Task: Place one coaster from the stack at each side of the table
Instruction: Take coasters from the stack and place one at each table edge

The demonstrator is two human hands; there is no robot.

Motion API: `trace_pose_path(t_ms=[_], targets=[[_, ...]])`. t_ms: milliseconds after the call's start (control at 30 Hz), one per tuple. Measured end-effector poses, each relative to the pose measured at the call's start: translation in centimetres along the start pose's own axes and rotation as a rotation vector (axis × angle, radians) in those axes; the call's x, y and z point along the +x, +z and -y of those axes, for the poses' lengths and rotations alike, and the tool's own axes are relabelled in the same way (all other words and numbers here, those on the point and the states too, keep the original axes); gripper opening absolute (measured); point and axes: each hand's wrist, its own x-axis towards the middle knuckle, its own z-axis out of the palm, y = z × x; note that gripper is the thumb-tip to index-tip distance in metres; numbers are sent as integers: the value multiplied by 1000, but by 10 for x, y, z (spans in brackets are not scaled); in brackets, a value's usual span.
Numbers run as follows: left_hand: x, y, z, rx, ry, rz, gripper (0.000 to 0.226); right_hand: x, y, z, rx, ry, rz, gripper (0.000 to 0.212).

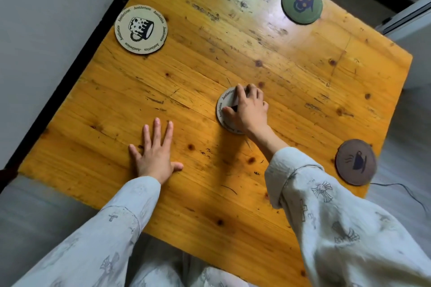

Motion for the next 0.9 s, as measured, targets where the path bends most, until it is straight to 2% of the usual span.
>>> trace_pose_path(t_ms=[167,300,433,567,667,900], targets=[[0,0,0,-18,35,-23,108,-56,29,6,-12,53,-13,66],[-16,13,16,7,163,-58,83,-106,55,11,-22,151,-8,70],[-59,40,42,-107,263,7,63,-157,77,26,13,210,1,70],[-97,61,54,-238,272,-66,52,-195,93,45,88,262,5,66],[-118,71,61,-329,239,-115,49,-219,102,55,159,305,40,61],[-124,66,68,-541,202,40,55,-248,109,59,350,399,184,43]])
